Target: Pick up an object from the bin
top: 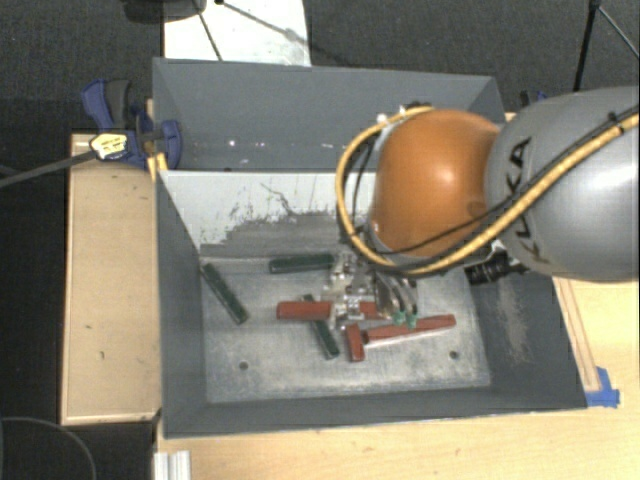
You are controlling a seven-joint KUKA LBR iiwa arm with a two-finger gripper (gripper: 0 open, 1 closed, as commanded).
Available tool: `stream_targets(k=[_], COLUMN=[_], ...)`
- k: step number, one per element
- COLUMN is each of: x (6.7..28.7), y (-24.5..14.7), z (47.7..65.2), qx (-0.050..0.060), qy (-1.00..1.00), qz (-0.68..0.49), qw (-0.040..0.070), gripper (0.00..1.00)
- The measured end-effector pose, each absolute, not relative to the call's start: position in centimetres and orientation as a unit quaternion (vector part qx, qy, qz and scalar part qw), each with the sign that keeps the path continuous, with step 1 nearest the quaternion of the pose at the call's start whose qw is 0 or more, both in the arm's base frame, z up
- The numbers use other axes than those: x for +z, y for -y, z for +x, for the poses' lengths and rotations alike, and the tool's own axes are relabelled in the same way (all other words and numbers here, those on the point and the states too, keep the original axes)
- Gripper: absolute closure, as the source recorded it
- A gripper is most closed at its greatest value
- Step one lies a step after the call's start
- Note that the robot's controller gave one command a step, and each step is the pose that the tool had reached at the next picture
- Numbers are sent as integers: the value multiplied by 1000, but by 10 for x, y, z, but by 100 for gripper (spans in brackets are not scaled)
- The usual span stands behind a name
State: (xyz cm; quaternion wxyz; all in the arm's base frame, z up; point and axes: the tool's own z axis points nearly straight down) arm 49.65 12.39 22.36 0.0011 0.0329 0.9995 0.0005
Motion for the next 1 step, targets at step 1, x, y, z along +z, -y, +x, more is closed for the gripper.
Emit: stream_targets(k=[1], x=[223], y=[-124], z=[496], qx=[0], qy=[-999], qz=[33], qw=[1], gripper=[100])
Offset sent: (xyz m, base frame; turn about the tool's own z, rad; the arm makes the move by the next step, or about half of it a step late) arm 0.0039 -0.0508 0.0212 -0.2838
